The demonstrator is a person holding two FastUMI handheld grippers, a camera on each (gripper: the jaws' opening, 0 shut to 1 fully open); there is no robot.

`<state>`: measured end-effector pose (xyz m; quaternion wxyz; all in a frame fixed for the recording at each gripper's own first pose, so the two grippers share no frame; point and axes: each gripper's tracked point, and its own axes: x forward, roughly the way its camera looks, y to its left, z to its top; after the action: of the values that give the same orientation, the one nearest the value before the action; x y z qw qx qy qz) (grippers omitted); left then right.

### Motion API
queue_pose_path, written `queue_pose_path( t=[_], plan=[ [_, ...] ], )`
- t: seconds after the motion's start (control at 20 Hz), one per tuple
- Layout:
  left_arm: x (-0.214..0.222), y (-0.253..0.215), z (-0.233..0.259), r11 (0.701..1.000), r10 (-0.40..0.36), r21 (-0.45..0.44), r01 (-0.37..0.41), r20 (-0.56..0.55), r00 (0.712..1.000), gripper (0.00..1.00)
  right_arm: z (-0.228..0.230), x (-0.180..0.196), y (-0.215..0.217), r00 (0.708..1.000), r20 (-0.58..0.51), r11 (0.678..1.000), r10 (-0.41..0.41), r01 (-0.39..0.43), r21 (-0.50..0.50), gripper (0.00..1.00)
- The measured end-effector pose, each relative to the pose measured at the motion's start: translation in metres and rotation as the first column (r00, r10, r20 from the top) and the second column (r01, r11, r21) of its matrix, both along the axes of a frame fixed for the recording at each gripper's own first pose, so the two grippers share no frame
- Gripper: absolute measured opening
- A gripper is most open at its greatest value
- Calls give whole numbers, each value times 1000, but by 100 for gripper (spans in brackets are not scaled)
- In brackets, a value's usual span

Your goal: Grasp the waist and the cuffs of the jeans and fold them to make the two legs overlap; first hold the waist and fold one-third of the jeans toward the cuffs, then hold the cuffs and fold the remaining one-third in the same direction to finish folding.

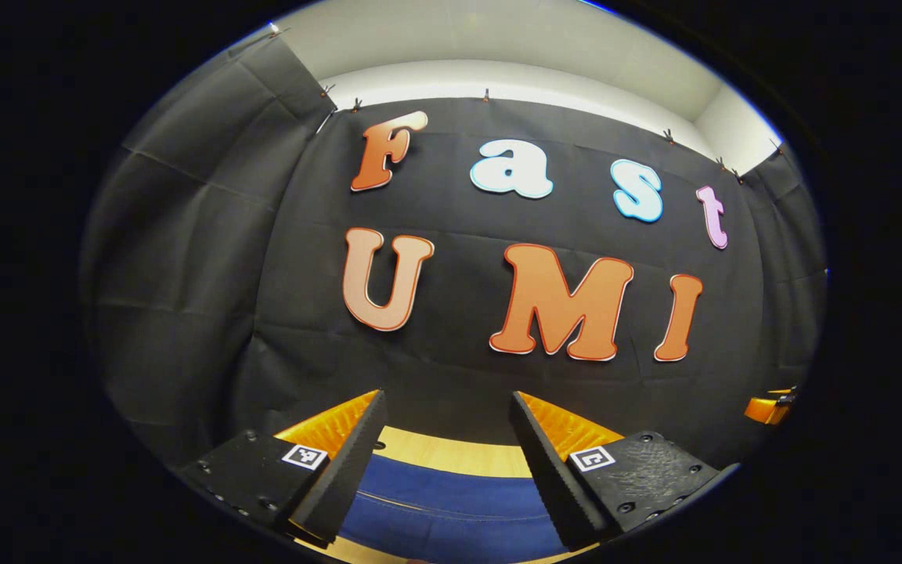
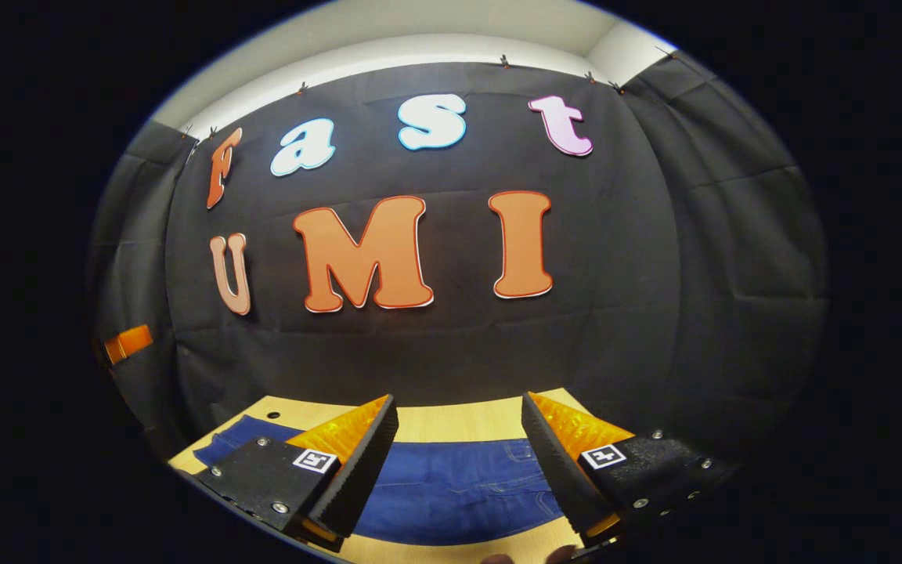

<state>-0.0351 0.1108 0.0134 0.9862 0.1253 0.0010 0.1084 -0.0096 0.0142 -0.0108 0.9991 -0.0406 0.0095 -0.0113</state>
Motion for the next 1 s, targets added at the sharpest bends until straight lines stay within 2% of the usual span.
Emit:
queue_pose_path(
  t=[0.05, 0.1, 0.15, 0.2, 0.4, 0.45, 0.5, 0.7, 0.85, 0.9, 1.0],
  plan=[
    [-8, 8, 3, 999, 19, 29, -19, 5, 1000, 99, -3, -2, 0, 1000, -10, 1000, -9, 9, -17, 100],
    [-12, 15, 7, 998, 35, 58, -36, 5, 999, 96, -7, -5, 3, 1000, -17, 1000, -5, 4, -28, 100],
    [-13, 21, 7, 996, 38, 80, -38, 2, 999, 99, -6, -8, 6, 1000, -17, 999, -3, 2, -32, 100],
    [-14, 23, 7, 996, 36, 84, -35, -3, 999, 94, -5, -12, 6, 1000, -13, 999, -1, 1, -32, 100],
    [-8, 36, -1, 997, 38, 68, -36, -40, 998, 94, -8, -11, 6, 1000, -27, 999, -5, 4, -44, 98],
    [-8, 39, -1, 996, 42, 75, -39, -39, 998, 97, -9, -10, 7, 999, -34, 999, -1, 0, -42, 98],
    [-6, 39, -2, 996, 37, 86, -33, -45, 998, 94, -11, -9, 9, 999, -39, 999, 5, -7, -41, 98],
    [4, 48, -13, 985, 40, 173, -24, -89, 995, 94, -24, -2, 15, 997, -71, 999, 15, -19, -48, 98],
    [7, 63, -16, 946, 51, 324, -15, -105, 993, 96, -37, 4, 23, 994, -101, 999, 28, -33, -42, 100],
    [7, 67, -19, 925, 51, 380, -3, -116, 992, 100, -42, 6, 23, 993, -111, 999, 27, -32, -39, 100],
    [8, 78, -34, 872, 57, 489, 31, -163, 985, 100, -54, 10, 25, 990, -139, 999, 31, -36, -30, 100]
  ],
)
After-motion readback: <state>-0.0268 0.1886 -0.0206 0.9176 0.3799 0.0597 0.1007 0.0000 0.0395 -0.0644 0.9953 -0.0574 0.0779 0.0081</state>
